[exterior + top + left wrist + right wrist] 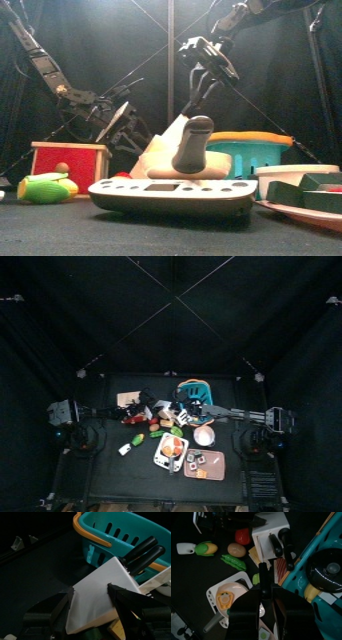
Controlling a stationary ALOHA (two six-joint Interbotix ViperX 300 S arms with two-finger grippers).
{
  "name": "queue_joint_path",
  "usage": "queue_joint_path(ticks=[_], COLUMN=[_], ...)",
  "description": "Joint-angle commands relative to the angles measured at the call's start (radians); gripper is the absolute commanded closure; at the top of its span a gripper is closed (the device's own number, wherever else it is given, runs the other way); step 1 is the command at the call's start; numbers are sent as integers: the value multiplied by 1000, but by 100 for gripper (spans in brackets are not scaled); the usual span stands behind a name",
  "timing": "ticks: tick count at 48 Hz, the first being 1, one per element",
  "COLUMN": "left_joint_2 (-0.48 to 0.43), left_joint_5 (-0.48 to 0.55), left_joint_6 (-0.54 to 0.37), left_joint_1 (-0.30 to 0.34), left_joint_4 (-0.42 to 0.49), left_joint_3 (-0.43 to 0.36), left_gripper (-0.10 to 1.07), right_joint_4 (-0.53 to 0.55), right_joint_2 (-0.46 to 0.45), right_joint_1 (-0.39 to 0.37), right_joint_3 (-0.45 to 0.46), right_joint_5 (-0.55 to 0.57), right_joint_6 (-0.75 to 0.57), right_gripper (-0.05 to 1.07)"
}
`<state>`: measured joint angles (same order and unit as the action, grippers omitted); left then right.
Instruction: Place cleaver into holder
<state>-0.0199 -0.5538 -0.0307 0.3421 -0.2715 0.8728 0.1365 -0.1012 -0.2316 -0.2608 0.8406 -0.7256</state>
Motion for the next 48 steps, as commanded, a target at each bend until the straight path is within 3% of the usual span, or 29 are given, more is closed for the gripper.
queue_joint_path(ticks=[1,15,33,48], left_joint_2=[6,15,26,80], left_joint_5=[-2,-2,-3,-14], left_joint_6=[2,3,2,3], left_joint_1=[-5,-3,-2,14], left_joint_4=[5,6,14,18], left_joint_3=[-14,-20,-17,-2], left_gripper=[6,6,6,6], right_joint_4=[14,60,107,153], right_joint_2=[-9,17,51,46], right_joint_1=[-23,-26,-38,-32], right_joint_3=[31,18,23,28], right_joint_5=[-40,-135,-172,-172], right_joint_6=[-2,-2,-3,-3], right_gripper=[50,48,24,24])
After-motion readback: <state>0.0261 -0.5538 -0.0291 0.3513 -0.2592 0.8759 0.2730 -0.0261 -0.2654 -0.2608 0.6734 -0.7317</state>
